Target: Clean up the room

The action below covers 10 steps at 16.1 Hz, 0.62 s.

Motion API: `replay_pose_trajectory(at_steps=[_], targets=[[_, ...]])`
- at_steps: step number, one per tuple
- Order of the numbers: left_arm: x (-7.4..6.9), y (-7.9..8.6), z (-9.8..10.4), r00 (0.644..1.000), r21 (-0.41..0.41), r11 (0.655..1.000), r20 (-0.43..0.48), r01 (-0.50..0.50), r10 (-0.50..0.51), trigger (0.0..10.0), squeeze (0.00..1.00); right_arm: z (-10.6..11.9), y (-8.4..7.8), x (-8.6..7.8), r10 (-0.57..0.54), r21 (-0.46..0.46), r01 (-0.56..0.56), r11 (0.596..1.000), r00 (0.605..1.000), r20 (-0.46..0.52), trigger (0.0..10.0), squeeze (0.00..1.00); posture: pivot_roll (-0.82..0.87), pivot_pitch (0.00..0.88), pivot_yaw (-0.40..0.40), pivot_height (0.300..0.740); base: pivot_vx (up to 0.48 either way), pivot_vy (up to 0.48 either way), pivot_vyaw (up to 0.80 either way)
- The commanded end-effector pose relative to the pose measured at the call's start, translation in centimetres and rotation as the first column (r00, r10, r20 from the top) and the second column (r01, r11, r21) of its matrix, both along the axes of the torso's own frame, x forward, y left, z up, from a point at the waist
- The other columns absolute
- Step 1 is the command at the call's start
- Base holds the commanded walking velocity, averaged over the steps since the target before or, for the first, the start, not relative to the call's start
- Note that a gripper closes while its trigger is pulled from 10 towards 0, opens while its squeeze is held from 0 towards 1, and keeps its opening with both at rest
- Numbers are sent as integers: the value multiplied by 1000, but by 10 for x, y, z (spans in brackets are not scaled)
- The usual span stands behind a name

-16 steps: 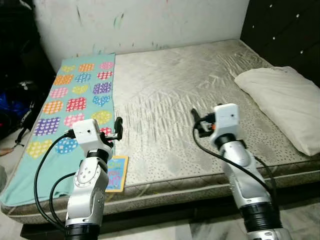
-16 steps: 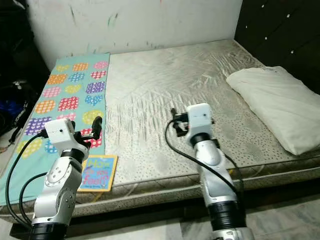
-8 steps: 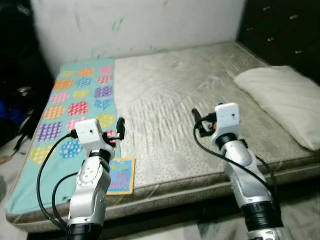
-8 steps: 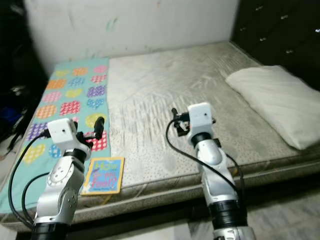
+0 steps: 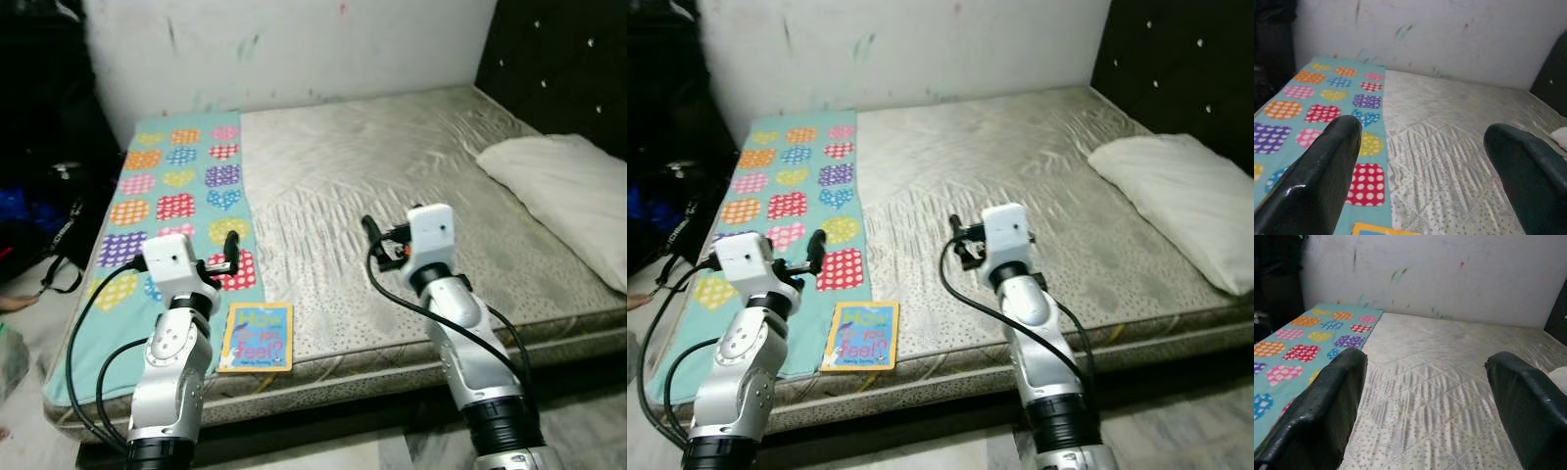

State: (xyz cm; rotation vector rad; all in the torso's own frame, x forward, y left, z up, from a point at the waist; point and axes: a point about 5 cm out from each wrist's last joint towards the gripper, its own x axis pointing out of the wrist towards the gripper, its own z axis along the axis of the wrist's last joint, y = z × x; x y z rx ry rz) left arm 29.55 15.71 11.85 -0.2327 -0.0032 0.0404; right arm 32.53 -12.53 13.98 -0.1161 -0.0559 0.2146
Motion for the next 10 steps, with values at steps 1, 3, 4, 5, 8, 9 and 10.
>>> replay_pose_trajectory(at_steps=[1,3,4,5,8,9,10], targets=[[0,5,1,1000,9,1000,2,-16,16,10000,0,3,3,0,9,1,-9,1000,1000,8,10000,0,-94,0,60,740,0,0,800],[0,5,1,1000,9,1000,0,-14,14,10000,0,2,3,0,6,7,-6,1000,1000,4,10000,0,-94,0,60,740,0,382,400],[1,5,1,1000,9,1000,0,-13,13,10000,0,2,3,0,3,12,-3,1000,1000,2,10000,0,-95,0,61,740,0,480,0],[1,5,1,1000,10,1000,-1,-12,12,10000,0,2,3,0,4,9,-4,1000,1000,2,10000,0,-95,0,61,740,0,480,0],[1,4,0,1000,16,1000,-1,-9,9,10000,0,2,2,0,1,4,-1,1000,1000,2,10000,0,-95,0,61,740,0,480,0],[1,4,0,1000,16,1000,-2,-7,7,10000,0,2,2,1,1,3,-1,1000,1000,1,10000,0,-95,0,62,740,0,480,0],[1,3,1,1000,24,1000,1,-4,4,10000,0,2,2,1,0,3,0,1000,1000,2,10000,0,-95,0,62,740,0,0,0]])
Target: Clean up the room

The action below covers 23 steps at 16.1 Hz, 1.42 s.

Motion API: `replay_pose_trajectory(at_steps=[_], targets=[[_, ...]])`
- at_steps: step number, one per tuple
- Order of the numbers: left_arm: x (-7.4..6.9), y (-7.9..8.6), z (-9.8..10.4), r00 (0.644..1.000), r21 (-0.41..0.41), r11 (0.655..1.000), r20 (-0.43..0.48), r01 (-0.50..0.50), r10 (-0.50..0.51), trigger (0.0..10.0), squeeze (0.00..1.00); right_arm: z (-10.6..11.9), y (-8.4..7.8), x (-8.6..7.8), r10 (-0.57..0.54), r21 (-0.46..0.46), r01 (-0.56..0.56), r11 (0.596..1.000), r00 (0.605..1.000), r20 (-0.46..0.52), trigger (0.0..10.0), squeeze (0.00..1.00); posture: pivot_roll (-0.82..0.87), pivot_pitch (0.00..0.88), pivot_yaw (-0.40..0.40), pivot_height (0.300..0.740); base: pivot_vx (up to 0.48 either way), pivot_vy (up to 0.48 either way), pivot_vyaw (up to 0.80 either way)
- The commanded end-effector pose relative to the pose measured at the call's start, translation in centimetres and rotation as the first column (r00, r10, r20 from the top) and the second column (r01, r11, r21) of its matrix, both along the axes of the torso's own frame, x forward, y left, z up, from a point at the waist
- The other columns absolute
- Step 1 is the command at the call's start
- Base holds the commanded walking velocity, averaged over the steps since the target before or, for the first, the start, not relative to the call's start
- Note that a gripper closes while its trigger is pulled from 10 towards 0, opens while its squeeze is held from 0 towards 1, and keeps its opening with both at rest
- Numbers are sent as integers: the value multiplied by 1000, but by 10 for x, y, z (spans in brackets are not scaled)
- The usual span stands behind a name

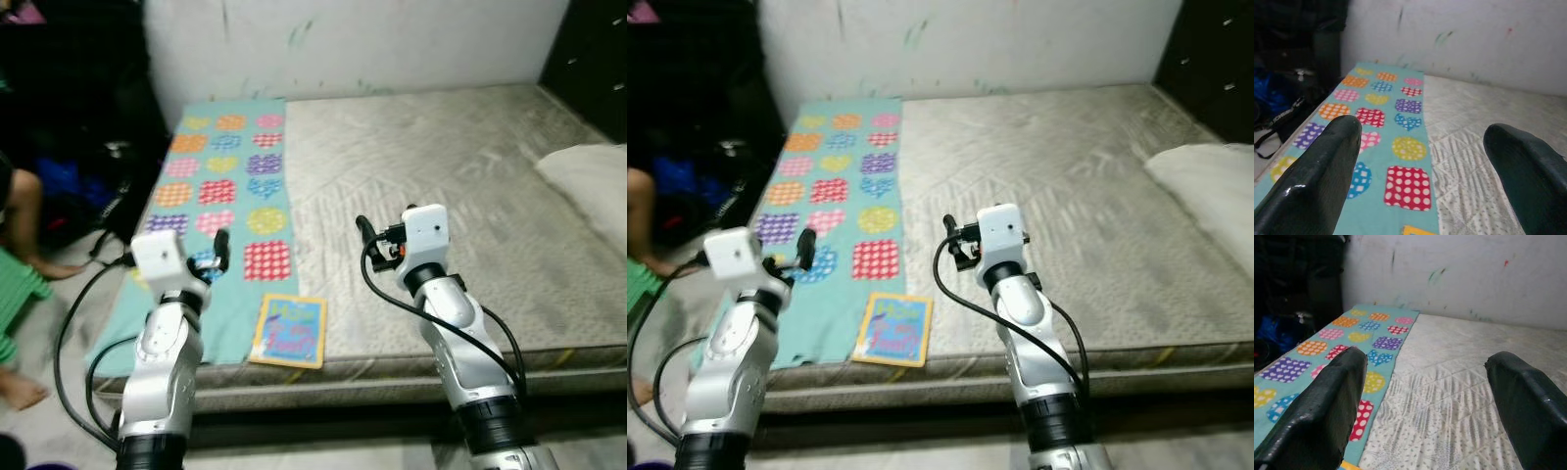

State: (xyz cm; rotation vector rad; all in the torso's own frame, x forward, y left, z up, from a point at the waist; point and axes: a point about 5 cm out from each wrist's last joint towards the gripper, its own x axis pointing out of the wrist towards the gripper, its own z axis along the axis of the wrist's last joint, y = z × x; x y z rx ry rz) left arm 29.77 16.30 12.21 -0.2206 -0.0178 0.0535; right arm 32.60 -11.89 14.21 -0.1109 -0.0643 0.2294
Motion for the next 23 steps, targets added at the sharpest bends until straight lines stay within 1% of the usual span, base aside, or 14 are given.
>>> replay_pose_trajectory(at_steps=[1,2,4,7,11,19,22,23], targets=[[-1,-3,-2,1000,20,1000,-9,13,-13,10000,0,0,-4,0,-15,-3,15,1000,1000,-5,10000,0,-95,0,62,740,0,0,0],[-2,-5,1,998,8,999,22,50,-50,10000,0,0,-4,0,-16,-3,16,1000,1000,-5,10000,0,-95,0,62,740,0,0,0],[-3,-8,2,995,25,996,27,90,-91,10000,0,0,-4,0,-15,-3,15,1000,1000,-5,10000,0,-95,0,62,740,0,0,0],[-4,-10,2,993,14,994,34,109,-110,10000,0,0,-4,0,-14,-6,14,1000,1000,-6,10000,0,-95,0,62,740,0,0,0],[-6,-13,2,990,3,991,42,136,-136,10000,0,-1,-4,0,-9,-12,9,1000,1000,-6,10000,0,-94,0,60,740,289,0,0],[-7,-13,2,989,-2,990,43,142,-142,10000,0,-1,-2,1,0,-17,0,1000,1000,-5,10000,0,-88,0,54,740,337,0,0],[-7,-12,1,991,1,992,37,126,-126,10000,0,-2,-2,0,0,-18,0,1000,1000,-8,10000,0,-89,0,54,740,247,0,0],[-7,-10,0,995,-4,996,31,95,-95,10000,0,-2,-2,0,-1,-18,1,1000,1000,-10,10000,0,-89,0,54,740,0,0,0]])
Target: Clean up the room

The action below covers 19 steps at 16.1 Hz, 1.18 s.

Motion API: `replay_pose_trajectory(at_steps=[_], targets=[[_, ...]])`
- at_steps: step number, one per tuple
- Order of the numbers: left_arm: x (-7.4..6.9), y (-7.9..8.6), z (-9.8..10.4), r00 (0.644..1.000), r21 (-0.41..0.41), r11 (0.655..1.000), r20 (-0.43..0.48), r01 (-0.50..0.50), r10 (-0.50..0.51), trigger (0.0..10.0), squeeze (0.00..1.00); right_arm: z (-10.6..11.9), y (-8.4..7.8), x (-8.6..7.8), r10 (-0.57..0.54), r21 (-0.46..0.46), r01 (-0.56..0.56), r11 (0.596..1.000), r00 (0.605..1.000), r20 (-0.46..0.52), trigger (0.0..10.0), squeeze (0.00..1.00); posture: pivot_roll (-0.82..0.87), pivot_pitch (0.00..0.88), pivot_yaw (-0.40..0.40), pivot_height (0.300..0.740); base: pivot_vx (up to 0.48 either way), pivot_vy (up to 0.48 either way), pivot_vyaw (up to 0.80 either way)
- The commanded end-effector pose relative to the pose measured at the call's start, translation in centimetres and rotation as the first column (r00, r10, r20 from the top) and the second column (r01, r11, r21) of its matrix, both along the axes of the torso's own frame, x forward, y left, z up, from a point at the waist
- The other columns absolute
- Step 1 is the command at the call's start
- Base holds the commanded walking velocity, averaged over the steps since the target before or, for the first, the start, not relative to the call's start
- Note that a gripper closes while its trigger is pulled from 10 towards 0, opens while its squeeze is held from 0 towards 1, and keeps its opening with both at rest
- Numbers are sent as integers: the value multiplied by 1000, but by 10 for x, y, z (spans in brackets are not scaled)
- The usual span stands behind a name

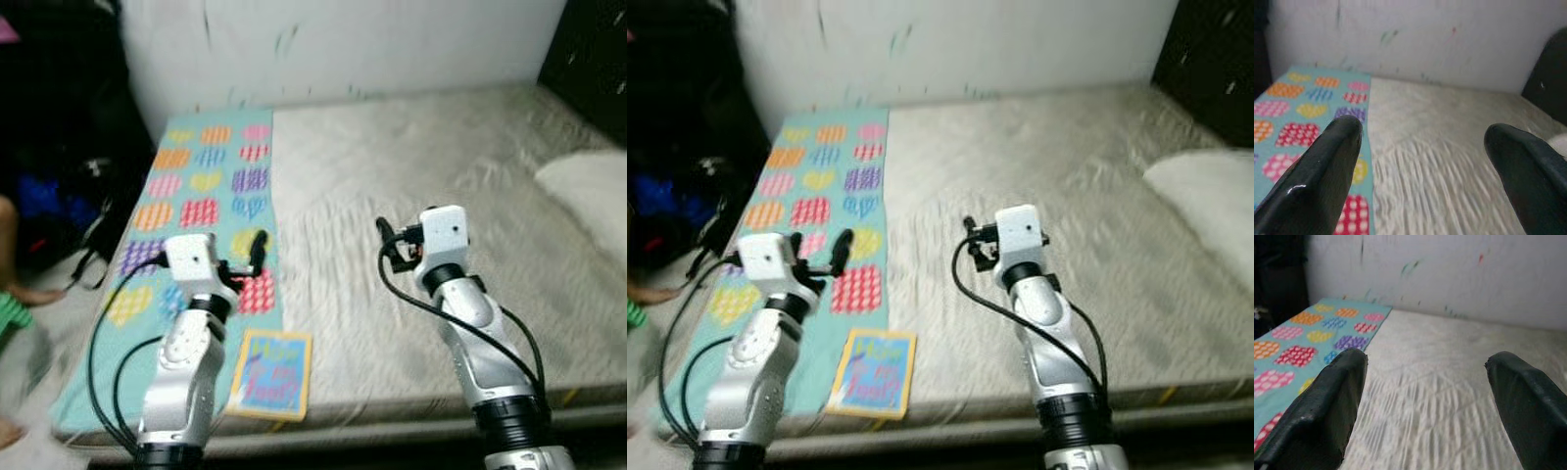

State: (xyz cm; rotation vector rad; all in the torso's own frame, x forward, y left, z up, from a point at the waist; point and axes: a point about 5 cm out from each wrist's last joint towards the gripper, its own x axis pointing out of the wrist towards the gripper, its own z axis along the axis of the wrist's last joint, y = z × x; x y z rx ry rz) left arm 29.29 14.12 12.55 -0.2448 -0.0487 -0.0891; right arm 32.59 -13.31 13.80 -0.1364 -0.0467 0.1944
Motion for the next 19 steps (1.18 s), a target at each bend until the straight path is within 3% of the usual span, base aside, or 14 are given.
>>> replay_pose_trajectory(at_steps=[1,10,19], targets=[[-1,12,-7,997,0,998,-42,-61,61,10000,0,0,12,-1,35,8,-35,999,999,-1,10000,0,-89,0,54,740,0,0,0],[-2,11,-8,996,-33,997,-63,-67,65,10000,0,0,14,-2,47,3,-47,999,999,-7,10000,0,-91,0,58,740,0,0,0],[4,7,0,998,-28,998,-38,-58,57,10000,0,4,23,1,86,-3,-87,996,996,-7,10000,0,-97,0,60,740,0,407,0]])
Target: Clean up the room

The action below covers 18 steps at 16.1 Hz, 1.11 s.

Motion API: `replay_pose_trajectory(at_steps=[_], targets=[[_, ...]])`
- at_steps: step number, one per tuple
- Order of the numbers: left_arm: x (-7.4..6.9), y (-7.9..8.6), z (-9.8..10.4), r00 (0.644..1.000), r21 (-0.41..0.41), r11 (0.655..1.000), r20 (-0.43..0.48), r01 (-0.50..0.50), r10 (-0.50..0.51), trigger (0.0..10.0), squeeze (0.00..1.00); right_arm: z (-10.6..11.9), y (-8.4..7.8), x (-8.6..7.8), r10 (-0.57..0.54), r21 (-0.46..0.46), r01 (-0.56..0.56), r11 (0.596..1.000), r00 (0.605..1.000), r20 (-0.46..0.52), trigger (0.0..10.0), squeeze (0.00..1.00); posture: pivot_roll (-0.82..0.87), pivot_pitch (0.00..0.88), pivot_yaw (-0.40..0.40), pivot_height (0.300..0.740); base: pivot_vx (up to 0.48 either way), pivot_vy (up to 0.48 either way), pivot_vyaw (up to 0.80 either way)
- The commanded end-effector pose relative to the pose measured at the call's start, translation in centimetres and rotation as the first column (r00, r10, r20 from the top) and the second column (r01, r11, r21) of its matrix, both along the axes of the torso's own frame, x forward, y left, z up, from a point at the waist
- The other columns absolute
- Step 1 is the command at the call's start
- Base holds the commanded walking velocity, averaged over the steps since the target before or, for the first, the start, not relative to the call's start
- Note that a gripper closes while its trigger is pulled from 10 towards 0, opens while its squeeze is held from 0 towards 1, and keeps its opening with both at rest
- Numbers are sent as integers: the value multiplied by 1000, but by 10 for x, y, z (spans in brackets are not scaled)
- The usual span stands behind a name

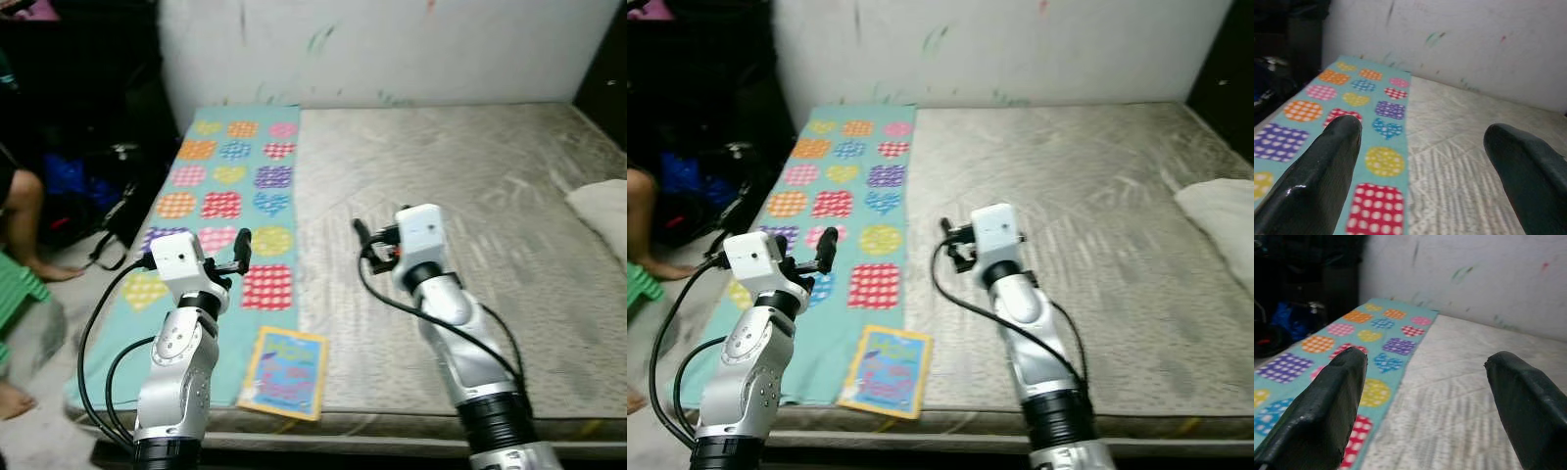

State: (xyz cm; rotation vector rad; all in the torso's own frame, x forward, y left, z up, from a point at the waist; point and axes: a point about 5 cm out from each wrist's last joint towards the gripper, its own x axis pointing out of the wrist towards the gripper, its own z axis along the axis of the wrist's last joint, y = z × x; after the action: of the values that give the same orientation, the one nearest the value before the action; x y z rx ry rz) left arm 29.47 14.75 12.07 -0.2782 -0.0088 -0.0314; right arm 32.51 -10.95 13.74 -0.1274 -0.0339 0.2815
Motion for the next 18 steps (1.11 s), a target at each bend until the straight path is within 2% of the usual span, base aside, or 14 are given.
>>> replay_pose_trajectory(at_steps=[1,6,18], targets=[[2,1,4,1000,5,1000,6,-6,6,10000,0,2,1,0,10,-10,-9,1000,1000,5,10000,0,-98,0,58,740,0,480,0],[3,0,3,1000,10,1000,8,-9,9,10000,0,1,2,-1,16,-15,-16,1000,1000,1,10000,0,-102,0,55,740,0,475,0],[0,2,-1,1000,22,1000,2,-23,23,10000,0,0,0,-1,14,-5,-14,1000,1000,-6,10000,0,-94,0,46,740,0,0,0]])
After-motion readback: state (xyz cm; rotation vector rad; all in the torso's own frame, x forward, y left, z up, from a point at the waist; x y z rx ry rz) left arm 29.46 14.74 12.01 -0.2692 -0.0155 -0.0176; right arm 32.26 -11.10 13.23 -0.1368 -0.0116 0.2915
